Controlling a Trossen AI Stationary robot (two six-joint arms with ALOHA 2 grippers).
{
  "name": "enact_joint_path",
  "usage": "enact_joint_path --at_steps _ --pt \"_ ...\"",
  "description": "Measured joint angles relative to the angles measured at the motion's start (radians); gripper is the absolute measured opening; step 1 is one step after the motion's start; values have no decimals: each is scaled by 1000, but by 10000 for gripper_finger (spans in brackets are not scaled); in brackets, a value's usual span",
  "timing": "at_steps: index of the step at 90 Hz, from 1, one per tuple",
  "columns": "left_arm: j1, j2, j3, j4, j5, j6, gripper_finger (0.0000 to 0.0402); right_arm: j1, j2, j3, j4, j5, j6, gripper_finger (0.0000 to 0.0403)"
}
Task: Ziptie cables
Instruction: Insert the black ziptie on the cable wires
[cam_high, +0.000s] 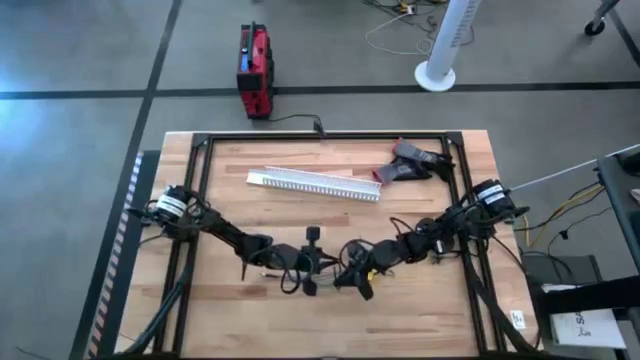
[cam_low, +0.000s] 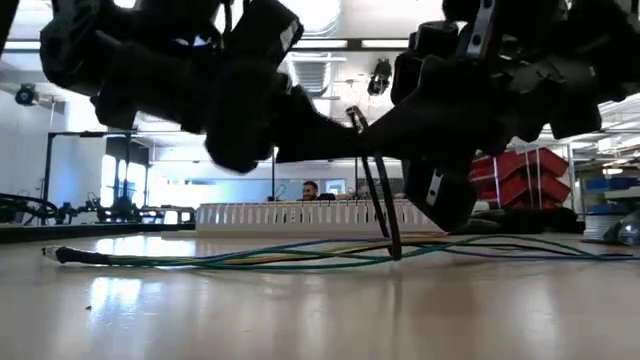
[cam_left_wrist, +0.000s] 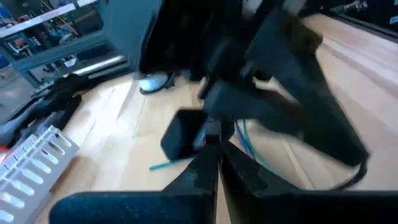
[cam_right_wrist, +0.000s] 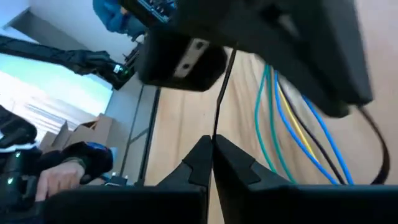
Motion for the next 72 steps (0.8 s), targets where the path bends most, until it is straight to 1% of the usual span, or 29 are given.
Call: enact_joint_path --at_steps 10,20,39,51,72 --pt "-7 0 21 -46 0 5 0 -5 0 0 3 3 23 0" --pt "-15 0 23 -61 0 6 0 -3 0 0 13 3 0 0" --pt "-16 -3 21 -60 -3 6 0 -2 0 -1 10 -6 -14 0" --pt "-16 -4 20 -60 -47 6 0 0 0 -2 9 -34 -31 0" --pt "-22 -16 19 -60 -47 9 0 2 0 -2 5 -28 -35 0"
